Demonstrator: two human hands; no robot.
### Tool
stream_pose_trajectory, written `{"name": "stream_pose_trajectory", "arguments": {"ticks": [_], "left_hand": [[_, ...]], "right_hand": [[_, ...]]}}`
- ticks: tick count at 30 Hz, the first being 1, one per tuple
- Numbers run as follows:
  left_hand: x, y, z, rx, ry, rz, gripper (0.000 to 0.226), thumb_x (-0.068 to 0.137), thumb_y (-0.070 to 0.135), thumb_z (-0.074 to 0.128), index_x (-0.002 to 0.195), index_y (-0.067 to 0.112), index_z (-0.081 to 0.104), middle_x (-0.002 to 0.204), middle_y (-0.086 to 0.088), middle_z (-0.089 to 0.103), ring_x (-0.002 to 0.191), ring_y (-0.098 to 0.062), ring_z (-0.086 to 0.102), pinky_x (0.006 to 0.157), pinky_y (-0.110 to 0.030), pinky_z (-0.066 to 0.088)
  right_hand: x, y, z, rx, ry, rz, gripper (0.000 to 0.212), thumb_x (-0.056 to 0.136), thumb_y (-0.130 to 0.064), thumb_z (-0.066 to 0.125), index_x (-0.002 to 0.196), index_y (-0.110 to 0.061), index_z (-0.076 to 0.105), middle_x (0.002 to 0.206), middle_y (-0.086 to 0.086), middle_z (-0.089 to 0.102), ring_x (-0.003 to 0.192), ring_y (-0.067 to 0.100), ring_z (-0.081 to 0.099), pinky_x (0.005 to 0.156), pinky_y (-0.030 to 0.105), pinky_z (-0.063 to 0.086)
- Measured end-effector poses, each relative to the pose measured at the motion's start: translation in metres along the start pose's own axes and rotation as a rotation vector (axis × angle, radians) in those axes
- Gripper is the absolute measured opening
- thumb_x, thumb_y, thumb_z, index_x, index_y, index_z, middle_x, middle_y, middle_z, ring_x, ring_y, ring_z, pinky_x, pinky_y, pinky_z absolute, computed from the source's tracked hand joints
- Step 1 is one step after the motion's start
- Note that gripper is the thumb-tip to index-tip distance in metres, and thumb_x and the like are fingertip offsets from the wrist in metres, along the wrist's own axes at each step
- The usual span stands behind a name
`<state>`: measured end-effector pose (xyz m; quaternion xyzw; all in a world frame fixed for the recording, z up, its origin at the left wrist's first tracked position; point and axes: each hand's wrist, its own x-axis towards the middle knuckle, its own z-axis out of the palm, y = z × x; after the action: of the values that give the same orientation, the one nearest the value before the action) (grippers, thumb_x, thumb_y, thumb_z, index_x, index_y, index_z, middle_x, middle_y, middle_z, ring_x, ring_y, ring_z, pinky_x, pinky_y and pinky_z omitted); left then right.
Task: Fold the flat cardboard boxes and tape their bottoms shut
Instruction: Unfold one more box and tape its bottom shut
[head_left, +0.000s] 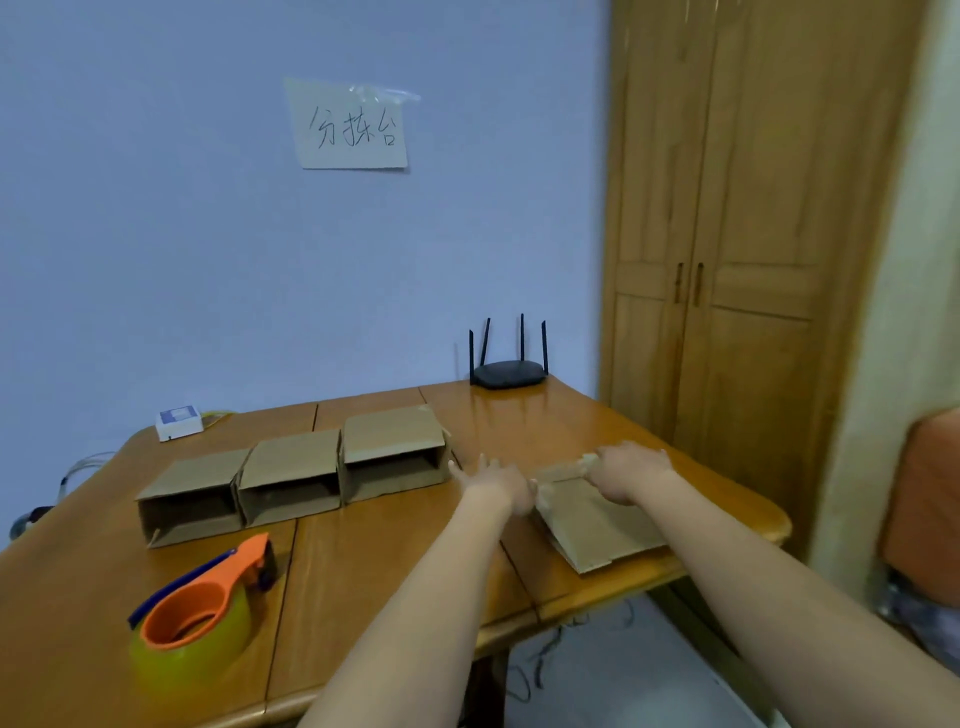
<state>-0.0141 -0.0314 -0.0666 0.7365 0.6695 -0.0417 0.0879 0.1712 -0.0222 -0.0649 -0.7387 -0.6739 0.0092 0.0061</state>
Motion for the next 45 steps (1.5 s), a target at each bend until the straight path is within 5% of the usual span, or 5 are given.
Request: {"name": "stream_pose_trajectory", "arguments": {"ticks": [7, 17, 20, 28, 45], "left_hand": [[0.038, 0.033, 0.033, -0.240, -0.229, -0.064, 0.052, 0.104, 0.019, 0.025, 0.156, 0.019, 0.026, 0.156, -0.019, 0.027, 0.113, -0.041, 0.053, 0.103, -0.063, 0.041], [0.045, 0.030, 0.039, -0.509, -0.066, 0.000, 0.046, 0.101, 0.033, 0.048, 0.133, 0.002, 0.040, 0.081, -0.002, 0.049, 0.066, -0.015, 0.048, 0.058, -0.027, 0.043], [0.036, 0.017, 0.036, -0.626, -0.054, -0.044, 0.021, 0.100, 0.029, 0.050, 0.099, 0.008, 0.046, 0.096, -0.007, 0.051, 0.082, -0.021, 0.052, 0.081, -0.034, 0.053], [-0.005, -0.035, 0.021, -0.693, -0.121, -0.091, 0.054, 0.100, 0.031, 0.048, 0.148, 0.008, 0.035, 0.142, -0.016, 0.048, 0.118, -0.033, 0.057, 0.101, -0.043, 0.051], [-0.097, -0.146, -0.035, -1.055, 0.669, 0.123, 0.104, 0.069, 0.066, 0.076, 0.150, 0.052, 0.011, 0.162, 0.017, 0.010, 0.149, -0.015, 0.012, 0.119, -0.048, 0.024]], "right_hand": [[0.029, 0.043, 0.042, 0.051, -0.153, 0.158, 0.054, 0.101, -0.046, 0.040, 0.147, -0.018, 0.040, 0.146, 0.012, 0.048, 0.130, 0.035, 0.048, 0.108, 0.054, 0.038], [0.046, 0.048, 0.051, 0.212, -0.064, 0.274, 0.023, 0.095, -0.014, 0.051, 0.116, -0.013, 0.060, 0.117, 0.010, 0.063, 0.103, 0.028, 0.062, 0.081, 0.037, 0.054], [0.044, 0.047, 0.035, 0.297, -0.028, 0.286, 0.014, 0.094, -0.018, 0.053, 0.104, -0.010, 0.061, 0.112, 0.011, 0.065, 0.094, 0.029, 0.062, 0.082, 0.039, 0.056], [0.027, 0.009, -0.038, 0.603, -0.011, 0.219, 0.058, 0.085, -0.037, 0.077, 0.125, 0.000, 0.055, 0.123, 0.017, 0.062, 0.110, 0.034, 0.061, 0.093, 0.042, 0.053], [-0.055, -0.146, -0.091, 0.521, 0.196, -0.563, 0.018, 0.082, -0.026, 0.077, 0.088, -0.012, 0.067, 0.086, -0.001, 0.067, 0.084, 0.020, 0.062, 0.075, 0.033, 0.050]]}}
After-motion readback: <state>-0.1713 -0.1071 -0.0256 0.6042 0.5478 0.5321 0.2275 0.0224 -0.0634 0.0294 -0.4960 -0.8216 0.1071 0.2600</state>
